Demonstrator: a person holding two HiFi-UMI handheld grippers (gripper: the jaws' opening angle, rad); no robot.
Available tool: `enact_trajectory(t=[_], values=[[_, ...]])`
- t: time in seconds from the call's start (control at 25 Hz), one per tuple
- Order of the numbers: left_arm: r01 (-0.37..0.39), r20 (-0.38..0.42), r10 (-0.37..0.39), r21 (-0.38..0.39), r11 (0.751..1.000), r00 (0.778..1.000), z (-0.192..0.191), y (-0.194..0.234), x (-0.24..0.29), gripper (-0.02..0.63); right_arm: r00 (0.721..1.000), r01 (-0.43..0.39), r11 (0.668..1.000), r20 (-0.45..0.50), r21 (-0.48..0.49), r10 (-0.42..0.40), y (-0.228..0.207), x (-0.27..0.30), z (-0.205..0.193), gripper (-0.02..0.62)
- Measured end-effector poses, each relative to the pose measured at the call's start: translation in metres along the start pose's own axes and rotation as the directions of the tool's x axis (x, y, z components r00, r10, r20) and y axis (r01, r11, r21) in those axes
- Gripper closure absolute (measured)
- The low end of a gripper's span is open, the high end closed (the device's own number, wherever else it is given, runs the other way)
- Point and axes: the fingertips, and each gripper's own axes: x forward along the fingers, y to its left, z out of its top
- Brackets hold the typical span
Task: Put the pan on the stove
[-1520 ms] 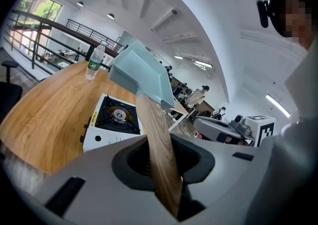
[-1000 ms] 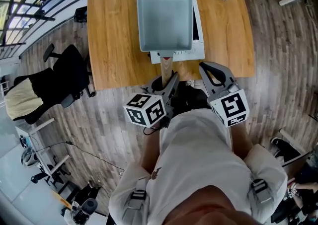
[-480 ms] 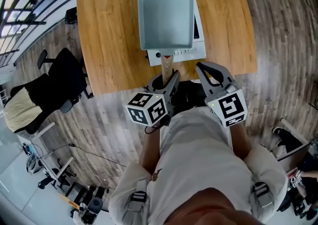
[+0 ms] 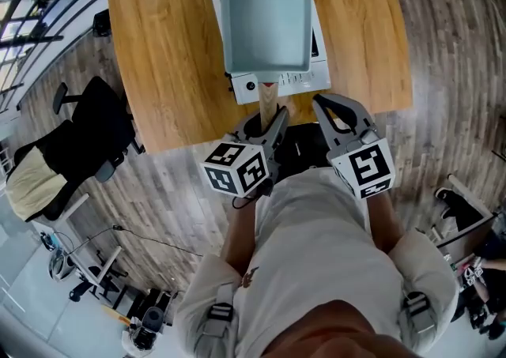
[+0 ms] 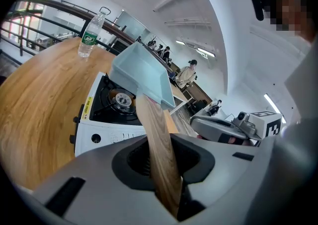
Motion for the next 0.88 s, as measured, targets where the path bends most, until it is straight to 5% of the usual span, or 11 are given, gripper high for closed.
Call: enact_trajectory(t=[0.88], values=[[0.01, -0.07, -0.013, -0.049, 0.999, 0.997, 0.001, 0.031, 0.027, 0.511, 0.998, -0.003, 0.999, -0.059, 0.048, 0.006, -0.007, 0.036, -0.009, 0.574]])
